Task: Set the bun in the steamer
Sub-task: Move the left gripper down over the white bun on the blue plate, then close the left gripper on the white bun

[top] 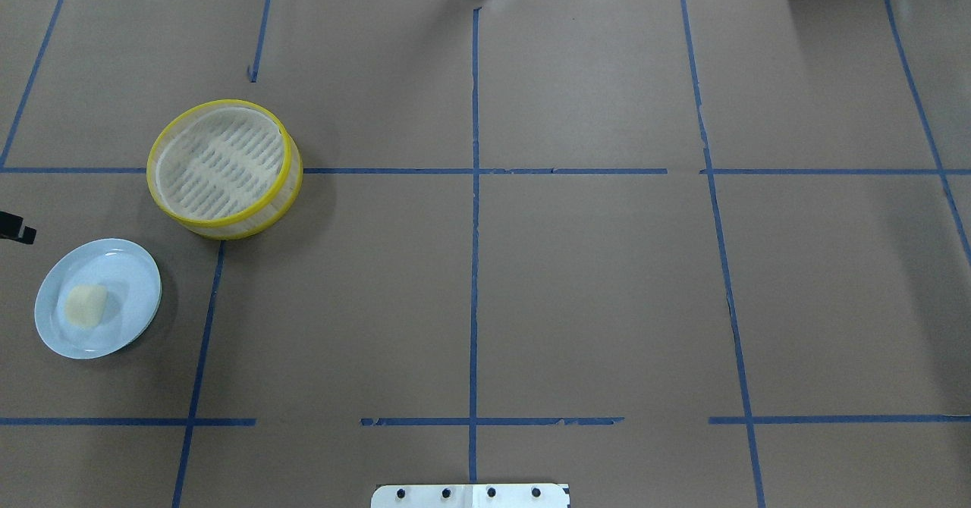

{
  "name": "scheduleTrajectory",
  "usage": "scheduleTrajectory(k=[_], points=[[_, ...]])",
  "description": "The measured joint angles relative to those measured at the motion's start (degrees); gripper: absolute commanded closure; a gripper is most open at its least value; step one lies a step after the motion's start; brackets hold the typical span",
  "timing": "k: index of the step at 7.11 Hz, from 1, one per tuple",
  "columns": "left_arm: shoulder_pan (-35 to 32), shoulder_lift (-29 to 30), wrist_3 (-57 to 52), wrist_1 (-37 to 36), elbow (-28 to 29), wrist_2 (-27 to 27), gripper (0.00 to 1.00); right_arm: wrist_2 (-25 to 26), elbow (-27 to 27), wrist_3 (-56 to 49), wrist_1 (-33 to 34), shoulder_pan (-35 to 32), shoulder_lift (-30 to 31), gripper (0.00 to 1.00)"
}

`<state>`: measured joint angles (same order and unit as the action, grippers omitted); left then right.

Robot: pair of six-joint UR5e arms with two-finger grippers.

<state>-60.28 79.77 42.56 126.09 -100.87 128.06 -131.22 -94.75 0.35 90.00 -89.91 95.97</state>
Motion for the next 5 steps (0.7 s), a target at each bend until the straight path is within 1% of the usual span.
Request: scheduleTrajectory(k=[1, 2, 3, 5], points=[[5.13, -0.74, 7.87, 3.59, -0.05, -2.66, 0.01, 0.0, 0.0, 0.0, 0.0, 0.0, 0.0, 0.0], [8.77, -0.99, 12.32, 4.87, -0.25, -4.76, 0.02, 0.0, 0.0, 0.0, 0.0, 0.0, 0.0, 0.0], [11.52, -1.1, 14.75, 5.22, -0.31, -6.96, 0.03, 0.0, 0.0, 0.0, 0.0, 0.0, 0.0, 0.0], [14.55, -1.18, 16.65, 5.25, 0.42, -9.53, 0.13, 0.0, 0.0, 0.0, 0.0, 0.0, 0.0, 0.0]])
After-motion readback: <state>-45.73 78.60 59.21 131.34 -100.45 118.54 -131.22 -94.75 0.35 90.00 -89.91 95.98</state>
